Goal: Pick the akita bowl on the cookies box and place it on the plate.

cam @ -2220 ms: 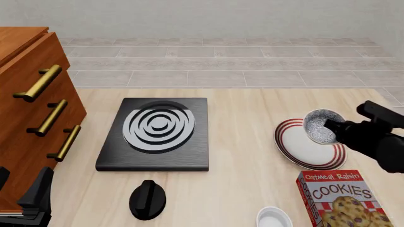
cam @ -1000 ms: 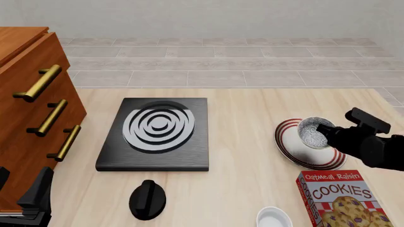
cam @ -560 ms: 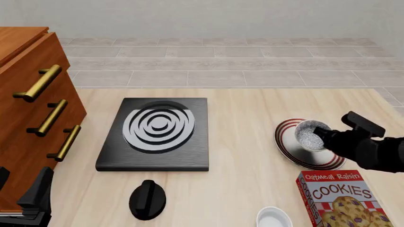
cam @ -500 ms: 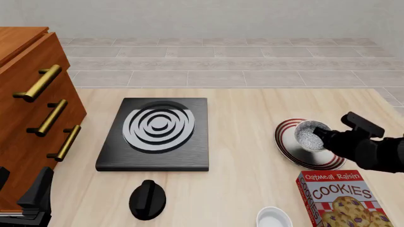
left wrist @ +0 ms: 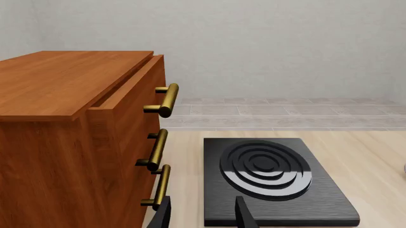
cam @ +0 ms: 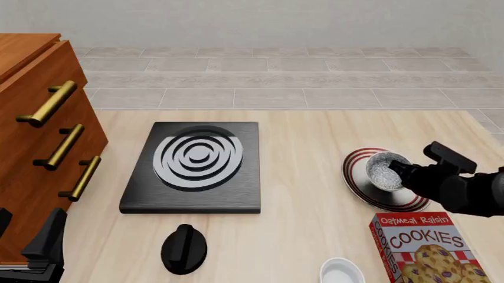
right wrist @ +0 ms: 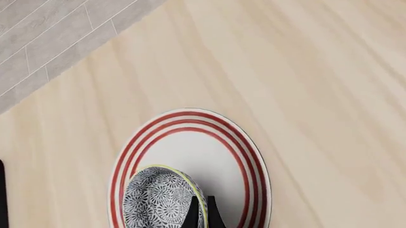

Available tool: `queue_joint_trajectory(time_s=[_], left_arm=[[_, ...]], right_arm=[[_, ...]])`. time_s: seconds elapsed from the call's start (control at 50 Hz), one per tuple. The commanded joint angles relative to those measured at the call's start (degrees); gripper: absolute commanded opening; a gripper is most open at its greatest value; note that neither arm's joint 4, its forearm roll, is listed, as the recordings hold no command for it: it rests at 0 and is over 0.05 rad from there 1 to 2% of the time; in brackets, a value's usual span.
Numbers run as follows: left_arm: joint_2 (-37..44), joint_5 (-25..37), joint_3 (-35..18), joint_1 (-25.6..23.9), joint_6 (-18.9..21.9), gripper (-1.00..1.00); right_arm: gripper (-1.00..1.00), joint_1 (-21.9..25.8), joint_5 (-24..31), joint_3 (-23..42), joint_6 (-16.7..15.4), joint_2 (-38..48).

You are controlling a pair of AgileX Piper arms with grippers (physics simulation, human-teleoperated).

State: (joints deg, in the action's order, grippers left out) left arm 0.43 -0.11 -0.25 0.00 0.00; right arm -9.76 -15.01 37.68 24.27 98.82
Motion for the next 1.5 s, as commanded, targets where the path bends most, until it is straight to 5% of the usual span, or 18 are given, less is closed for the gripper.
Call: queue_joint_trajectory(time_s=[0.02, 0.92, 0.94, 1.5], left_arm=[[0.00, 0.00, 0.00, 0.00, 0.00, 1.00], [0.00, 0.00, 0.00, 0.00, 0.00, 1.00], [0.00, 0.00, 0.00, 0.00, 0.00, 1.00], [0.00, 0.00, 0.00, 0.00, 0.00, 1.00]], right_arm=[[-1.00, 0.02, -0.89, 0.11, 0.45, 0.61], [-1.00, 1.13, -0.45, 0.40, -0.60, 0.32], [1.00, 1.15, -0.47, 0.36, -0.38, 0.35], [1.00, 1.04, 2.86, -0.20, -0.45, -5.24]])
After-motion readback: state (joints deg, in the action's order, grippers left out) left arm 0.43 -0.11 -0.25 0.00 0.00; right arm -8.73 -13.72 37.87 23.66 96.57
